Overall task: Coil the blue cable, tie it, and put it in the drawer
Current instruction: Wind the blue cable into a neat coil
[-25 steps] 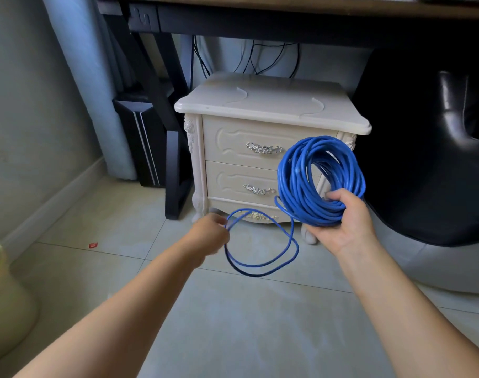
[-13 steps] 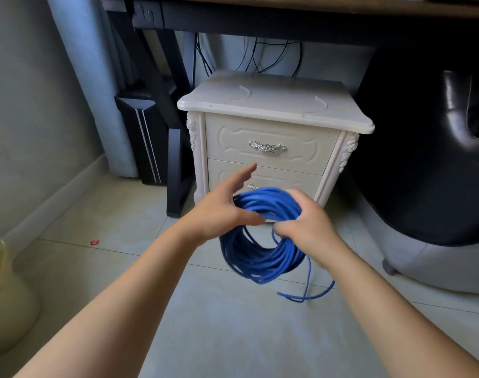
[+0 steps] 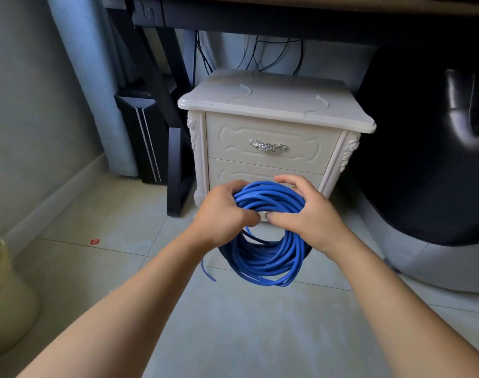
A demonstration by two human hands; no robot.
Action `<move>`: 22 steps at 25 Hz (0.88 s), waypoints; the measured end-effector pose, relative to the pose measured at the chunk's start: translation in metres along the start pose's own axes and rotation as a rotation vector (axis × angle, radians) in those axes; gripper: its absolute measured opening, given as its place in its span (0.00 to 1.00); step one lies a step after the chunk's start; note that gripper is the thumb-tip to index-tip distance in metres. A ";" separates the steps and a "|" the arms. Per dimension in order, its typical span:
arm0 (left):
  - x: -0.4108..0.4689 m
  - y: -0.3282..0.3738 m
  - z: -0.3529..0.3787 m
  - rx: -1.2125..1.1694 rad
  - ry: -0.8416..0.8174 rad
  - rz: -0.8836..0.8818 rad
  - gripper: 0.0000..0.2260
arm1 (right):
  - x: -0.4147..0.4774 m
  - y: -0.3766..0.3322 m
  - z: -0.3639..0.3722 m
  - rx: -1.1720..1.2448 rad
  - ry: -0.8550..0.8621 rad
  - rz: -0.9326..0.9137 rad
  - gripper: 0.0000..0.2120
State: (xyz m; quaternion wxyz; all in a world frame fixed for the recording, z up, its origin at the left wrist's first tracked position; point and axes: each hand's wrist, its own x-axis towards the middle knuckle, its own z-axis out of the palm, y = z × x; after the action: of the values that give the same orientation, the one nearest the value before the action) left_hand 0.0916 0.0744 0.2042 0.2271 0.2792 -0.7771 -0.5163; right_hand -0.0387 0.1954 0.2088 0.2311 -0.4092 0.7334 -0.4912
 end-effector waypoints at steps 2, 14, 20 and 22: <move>0.001 0.003 -0.002 -0.124 0.048 -0.043 0.12 | 0.001 0.003 -0.003 0.157 -0.017 0.020 0.25; 0.005 0.002 0.003 -0.620 0.340 -0.269 0.08 | -0.005 0.011 0.023 0.772 0.002 0.202 0.29; 0.001 -0.002 0.014 -0.714 0.184 -0.253 0.10 | -0.001 0.014 0.020 0.818 0.102 0.255 0.15; 0.001 -0.004 0.013 -0.660 0.107 -0.257 0.10 | 0.001 0.015 0.018 0.810 0.156 0.268 0.13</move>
State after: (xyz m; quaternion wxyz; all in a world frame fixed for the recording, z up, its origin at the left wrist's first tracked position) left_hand 0.0836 0.0816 0.1962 0.2787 0.3130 -0.5141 -0.7484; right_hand -0.0313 0.1880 0.1873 0.3788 -0.1484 0.5433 -0.7344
